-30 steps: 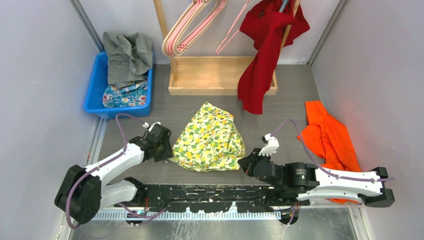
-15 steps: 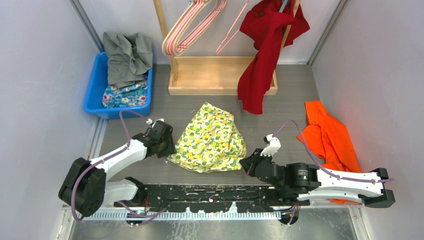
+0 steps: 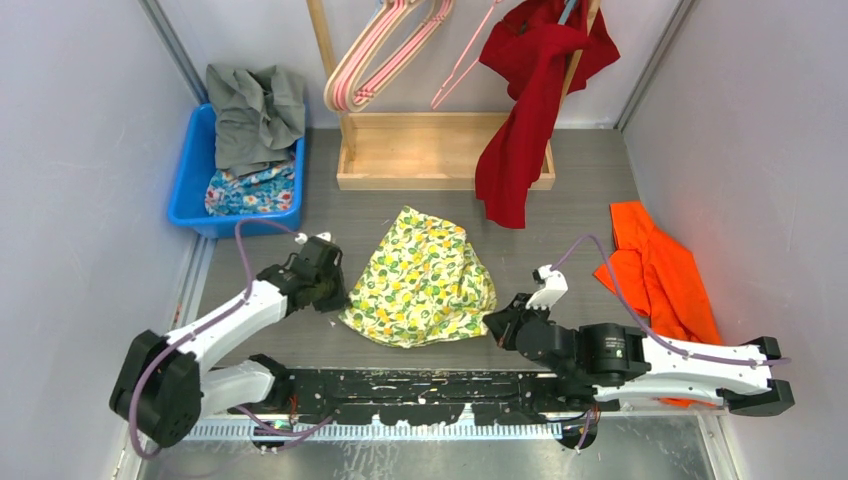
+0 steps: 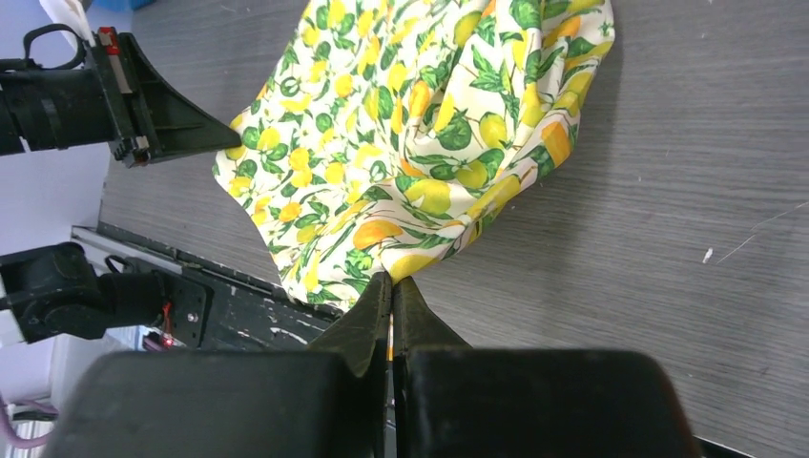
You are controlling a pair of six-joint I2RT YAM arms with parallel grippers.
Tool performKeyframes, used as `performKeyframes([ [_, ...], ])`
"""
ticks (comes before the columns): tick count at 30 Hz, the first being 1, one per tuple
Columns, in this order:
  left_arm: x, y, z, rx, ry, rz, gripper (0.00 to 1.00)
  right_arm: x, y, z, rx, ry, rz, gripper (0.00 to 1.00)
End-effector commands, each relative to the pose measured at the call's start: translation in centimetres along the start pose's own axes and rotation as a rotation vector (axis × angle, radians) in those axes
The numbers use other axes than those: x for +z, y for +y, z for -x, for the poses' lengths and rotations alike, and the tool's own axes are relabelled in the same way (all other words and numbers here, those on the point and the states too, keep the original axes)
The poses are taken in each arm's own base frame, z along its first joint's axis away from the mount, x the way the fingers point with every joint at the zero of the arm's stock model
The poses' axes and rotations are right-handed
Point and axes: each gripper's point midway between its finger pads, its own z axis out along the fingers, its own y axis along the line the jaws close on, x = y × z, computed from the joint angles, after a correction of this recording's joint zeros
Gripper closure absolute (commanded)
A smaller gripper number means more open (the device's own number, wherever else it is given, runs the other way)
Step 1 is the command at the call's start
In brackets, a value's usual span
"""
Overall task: Place the skirt on the hanger
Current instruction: Flatten out the skirt at the center of the board.
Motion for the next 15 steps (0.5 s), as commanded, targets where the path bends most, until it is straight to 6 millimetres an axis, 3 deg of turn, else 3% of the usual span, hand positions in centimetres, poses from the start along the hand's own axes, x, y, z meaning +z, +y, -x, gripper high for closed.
performKeyframes([
  [1,-5.5,-4.0,3.1,0.054,-0.053,-0.139,1.00,-2.1,2.2,5.4,0.020,-0.128,0.035,0.99],
  [8,-13.3,-10.2,7.7,0.114,-0.110,-0.324,1.00,-6.0,4.7,12.2,-0.041,-0.246,0.054,0.99],
  [15,-19.7,-13.7,13.0,0.149,-0.211,-0.383,1.00,-9.4,6.9,18.4,-0.123,-0.357,0.034,0.99],
])
